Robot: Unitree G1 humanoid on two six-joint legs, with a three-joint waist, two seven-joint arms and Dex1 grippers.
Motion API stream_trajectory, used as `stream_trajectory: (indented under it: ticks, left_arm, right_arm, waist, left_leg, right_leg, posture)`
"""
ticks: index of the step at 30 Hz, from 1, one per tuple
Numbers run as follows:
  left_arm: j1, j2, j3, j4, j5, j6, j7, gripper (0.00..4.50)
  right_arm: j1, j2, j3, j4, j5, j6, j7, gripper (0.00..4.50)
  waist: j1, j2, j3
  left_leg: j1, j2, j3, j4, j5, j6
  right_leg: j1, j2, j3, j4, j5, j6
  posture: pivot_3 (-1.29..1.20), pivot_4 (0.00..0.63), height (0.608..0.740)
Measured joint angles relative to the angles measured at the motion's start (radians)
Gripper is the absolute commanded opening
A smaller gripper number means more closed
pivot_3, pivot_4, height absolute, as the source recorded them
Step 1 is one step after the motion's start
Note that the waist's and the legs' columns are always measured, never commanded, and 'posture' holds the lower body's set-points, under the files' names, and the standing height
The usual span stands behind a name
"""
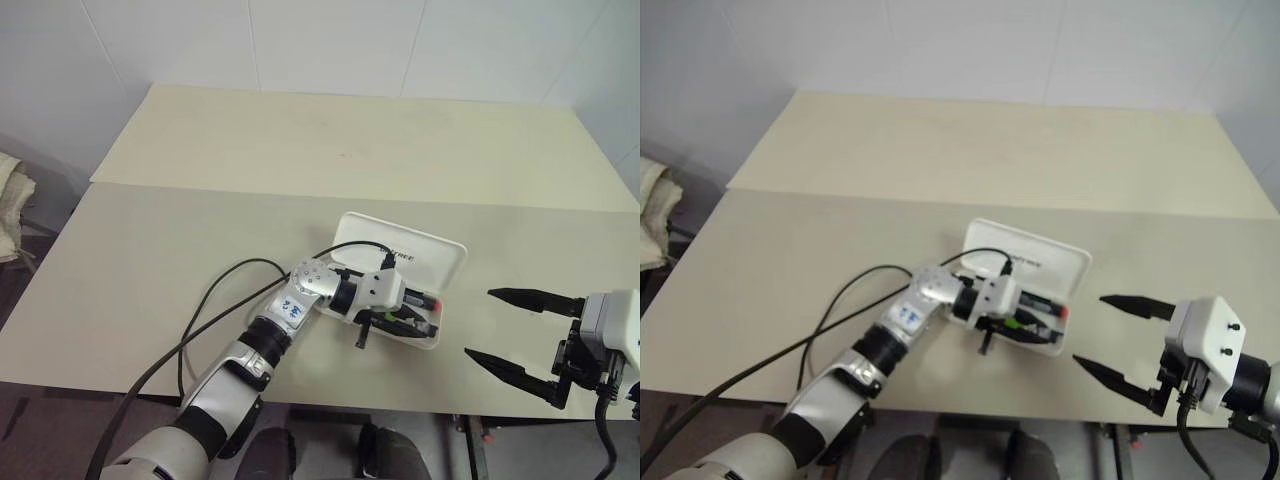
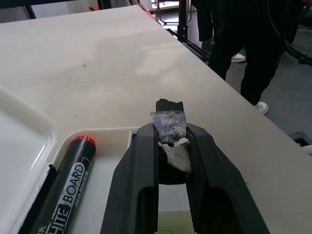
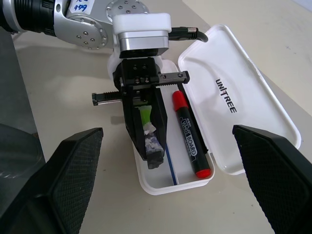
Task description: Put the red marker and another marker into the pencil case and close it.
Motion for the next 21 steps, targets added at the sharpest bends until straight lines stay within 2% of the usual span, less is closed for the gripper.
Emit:
stream_trajectory:
  ticks: [1, 2, 11, 16, 21]
  left_arm:
    - [-0.006, -0.003, 0.0, 0.007, 0.004, -0.004, 0.005, 1.13]
    - [-0.012, -0.007, 0.002, 0.02, 0.008, -0.01, 0.015, 1.34]
    - [-0.024, -0.024, 0.01, 0.069, 0.027, -0.05, 0.073, 4.39]
    - [-0.024, -0.032, 0.035, 0.042, -0.007, -0.012, 0.031, 4.39]
    - [0.003, -0.013, 0.056, -0.104, -0.092, 0.069, -0.052, 4.39]
  right_arm:
    - [0.005, 0.0, 0.0, 0.0, 0.0, -0.001, 0.002, 4.5]
    - [0.009, 0.0, 0.0, 0.0, 0.0, -0.002, 0.004, 4.5]
    - [0.017, 0.0, -0.003, 0.003, -0.001, -0.006, 0.022, 4.5]
    - [0.007, 0.0, -0.002, 0.01, -0.005, -0.008, 0.022, 4.5]
    - [-0.024, 0.0, 0.015, 0.033, -0.014, -0.027, 0.023, 4.5]
  waist:
    - [0.0, 0.0, 0.0]
    - [0.0, 0.0, 0.0]
    - [0.0, 0.0, 0.0]
    - [-0.001, 0.0, 0.0]
    - [-0.002, 0.0, 0.0]
  left_leg:
    - [0.0, 0.0, 0.0, 0.0, 0.0, 0.0]
    - [0.0, 0.0, 0.0, 0.0, 0.0, 0.0]
    - [0.0, 0.0, 0.0, 0.0, 0.0, 0.0]
    - [0.0, 0.0, 0.0, 0.0, 0.0, 0.0]
    - [0.0, 0.0, 0.0, 0.0, 0.0, 0.0]
  right_leg:
    - [0.0, 0.0, 0.0, 0.0, 0.0, 0.0]
    - [0.0, 0.0, 0.0, 0.0, 0.0, 0.0]
    - [0.0, 0.0, 0.0, 0.0, 0.0, 0.0]
    - [0.0, 0.0, 0.0, 0.0, 0.0, 0.0]
    - [0.0, 0.0, 0.0, 0.0, 0.0, 0.0]
  posture:
    - [0.0, 0.15, 0.74]
    - [0.0, 0.15, 0.74]
    - [0.0, 0.15, 0.74]
    - [0.0, 0.15, 0.74]
    - [0.0, 0.15, 0.74]
